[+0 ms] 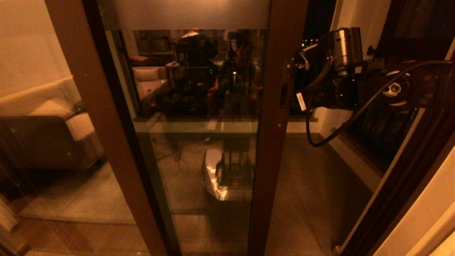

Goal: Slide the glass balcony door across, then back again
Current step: Close the slid door

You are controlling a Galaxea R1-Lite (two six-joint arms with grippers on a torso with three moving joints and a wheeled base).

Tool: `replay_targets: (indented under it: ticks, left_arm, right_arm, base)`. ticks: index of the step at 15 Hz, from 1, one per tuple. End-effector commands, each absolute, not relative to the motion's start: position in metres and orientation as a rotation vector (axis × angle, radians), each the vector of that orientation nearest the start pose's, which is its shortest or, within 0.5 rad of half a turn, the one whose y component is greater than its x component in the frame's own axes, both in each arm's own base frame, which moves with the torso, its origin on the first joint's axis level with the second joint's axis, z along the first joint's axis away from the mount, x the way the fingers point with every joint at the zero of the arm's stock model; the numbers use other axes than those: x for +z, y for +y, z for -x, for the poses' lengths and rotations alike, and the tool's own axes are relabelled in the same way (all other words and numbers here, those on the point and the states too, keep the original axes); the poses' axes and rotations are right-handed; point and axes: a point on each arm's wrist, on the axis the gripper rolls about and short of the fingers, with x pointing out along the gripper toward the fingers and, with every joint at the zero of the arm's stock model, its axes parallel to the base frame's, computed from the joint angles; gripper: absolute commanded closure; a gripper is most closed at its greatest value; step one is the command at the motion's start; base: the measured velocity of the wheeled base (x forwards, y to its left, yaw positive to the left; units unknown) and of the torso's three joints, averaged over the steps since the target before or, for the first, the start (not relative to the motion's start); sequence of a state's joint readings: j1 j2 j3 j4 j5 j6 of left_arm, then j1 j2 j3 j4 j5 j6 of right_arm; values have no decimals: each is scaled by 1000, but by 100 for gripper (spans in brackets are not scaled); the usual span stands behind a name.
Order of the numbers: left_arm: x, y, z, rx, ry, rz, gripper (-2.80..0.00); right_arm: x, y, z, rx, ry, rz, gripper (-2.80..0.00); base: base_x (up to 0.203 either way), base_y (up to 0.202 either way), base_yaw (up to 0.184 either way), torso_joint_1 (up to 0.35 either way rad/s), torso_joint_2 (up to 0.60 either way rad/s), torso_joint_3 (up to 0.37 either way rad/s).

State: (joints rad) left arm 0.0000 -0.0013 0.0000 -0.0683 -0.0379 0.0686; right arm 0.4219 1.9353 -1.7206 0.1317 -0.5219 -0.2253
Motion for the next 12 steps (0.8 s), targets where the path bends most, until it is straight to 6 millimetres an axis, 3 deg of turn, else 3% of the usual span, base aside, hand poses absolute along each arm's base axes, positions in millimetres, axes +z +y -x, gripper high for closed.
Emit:
replay_targets:
  ticks: [1, 7, 12]
  left_arm:
    - [74, -1, 21, -39, -40, -70, 0]
    - [74, -1, 21, -37, -40, -70, 0]
    - [74, -1, 21, -37, -40, -70, 0]
  right_arm:
    - [279, 148, -361, -66, 329, 389, -280]
    - [289, 154, -357, -39, 293, 347, -280]
    - [275, 161, -374, -41, 313, 339, -280]
  base:
    - [0, 0, 0, 0, 0, 0]
    - [0, 0, 0, 0, 0, 0]
    - [0, 0, 0, 0, 0, 0]
